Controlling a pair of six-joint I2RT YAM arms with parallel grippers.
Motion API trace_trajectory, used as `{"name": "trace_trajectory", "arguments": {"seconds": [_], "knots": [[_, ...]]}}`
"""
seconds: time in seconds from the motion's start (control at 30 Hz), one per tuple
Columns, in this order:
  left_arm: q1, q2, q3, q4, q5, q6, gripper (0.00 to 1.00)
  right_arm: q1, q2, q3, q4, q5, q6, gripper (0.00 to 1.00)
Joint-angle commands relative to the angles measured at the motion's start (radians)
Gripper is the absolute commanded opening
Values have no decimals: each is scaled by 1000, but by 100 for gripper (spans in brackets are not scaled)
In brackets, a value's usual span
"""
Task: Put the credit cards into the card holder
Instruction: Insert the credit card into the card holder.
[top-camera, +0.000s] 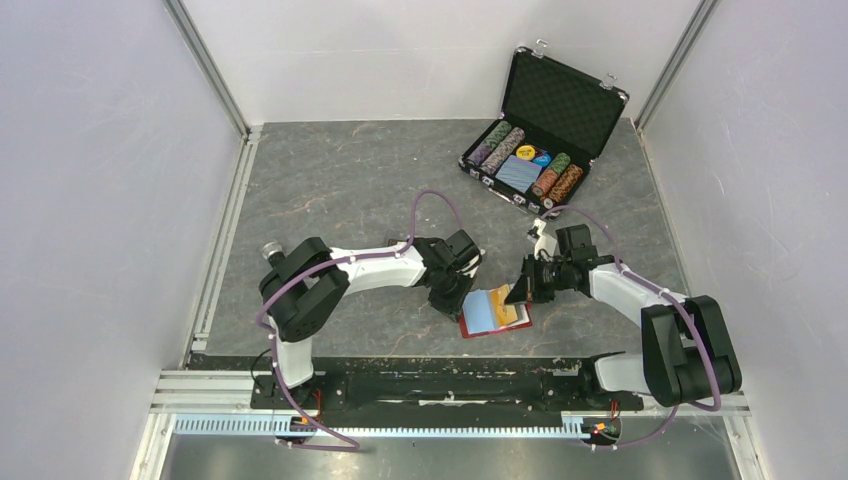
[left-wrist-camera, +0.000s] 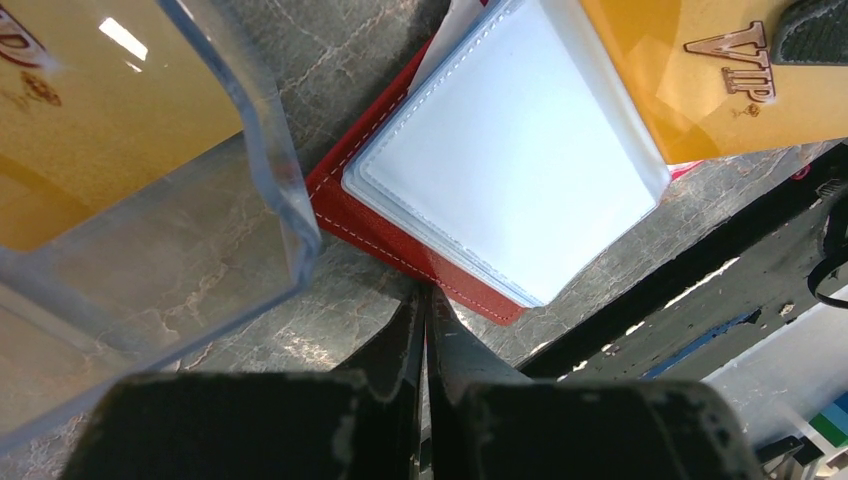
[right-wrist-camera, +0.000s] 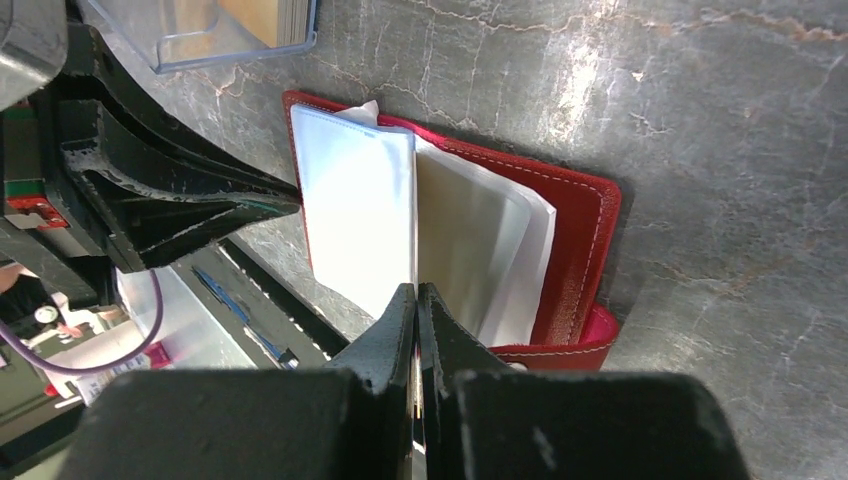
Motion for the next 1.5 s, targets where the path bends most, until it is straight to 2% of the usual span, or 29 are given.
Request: {"name": "trace_trajectory", "arguments": {"seconds": [0.0,0.63,0.93,1.47], "knots": [[-11,29,32,4,2,38,6,-4,1,-20,67,-46,30,0],[-13,37,33,-2,1,42,2,-5,-58,57,-9,-8,29,0],[-13,41,35,-9,2,44,2,-5,-14,-15,90,-62,72,0],[-15,50,37,-10,6,46,2,-2,44,-69,159,-72,51,0]]}}
